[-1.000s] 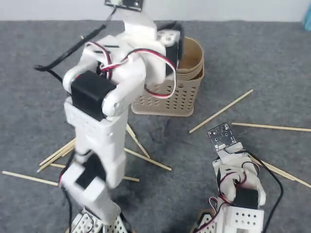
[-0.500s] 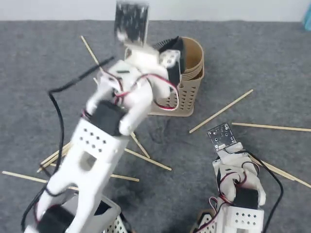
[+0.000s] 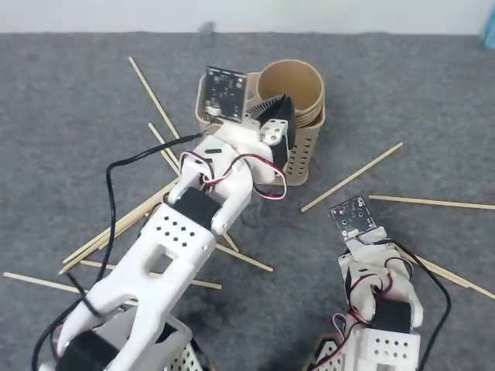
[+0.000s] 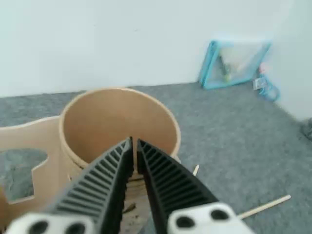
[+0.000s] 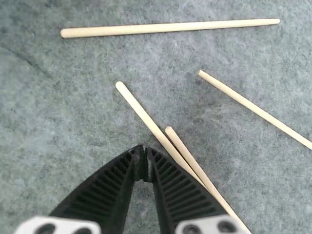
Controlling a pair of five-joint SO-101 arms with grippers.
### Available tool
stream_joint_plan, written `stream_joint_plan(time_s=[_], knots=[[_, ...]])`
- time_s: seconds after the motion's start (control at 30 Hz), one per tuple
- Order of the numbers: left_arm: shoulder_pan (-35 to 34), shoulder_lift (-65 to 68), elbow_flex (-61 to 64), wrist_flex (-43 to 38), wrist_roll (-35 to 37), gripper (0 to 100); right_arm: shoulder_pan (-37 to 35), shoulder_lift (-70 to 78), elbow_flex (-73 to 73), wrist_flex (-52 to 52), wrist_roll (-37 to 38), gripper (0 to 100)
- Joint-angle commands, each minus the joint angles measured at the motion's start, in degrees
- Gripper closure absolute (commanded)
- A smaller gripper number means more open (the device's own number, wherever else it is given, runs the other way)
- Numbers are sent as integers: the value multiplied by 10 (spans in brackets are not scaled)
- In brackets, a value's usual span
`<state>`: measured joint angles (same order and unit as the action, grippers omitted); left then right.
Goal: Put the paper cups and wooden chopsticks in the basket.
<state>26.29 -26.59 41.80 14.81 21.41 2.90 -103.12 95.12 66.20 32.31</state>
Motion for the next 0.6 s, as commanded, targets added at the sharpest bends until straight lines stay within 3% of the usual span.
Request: stream_joint_plan(time_s=[0.0,0.27,0.43,0.57], knots=[[-5,25,11,-17,8,987,-4,-8,-2,-10,7,991],[-11,23,17,-16,-46,986,-4,-8,-2,-10,7,991],[-60,-95,7,-13,-56,985,-4,-8,-2,-11,7,991],[-127,-234,-5,90,-56,985,-4,-8,-2,-11,7,991]])
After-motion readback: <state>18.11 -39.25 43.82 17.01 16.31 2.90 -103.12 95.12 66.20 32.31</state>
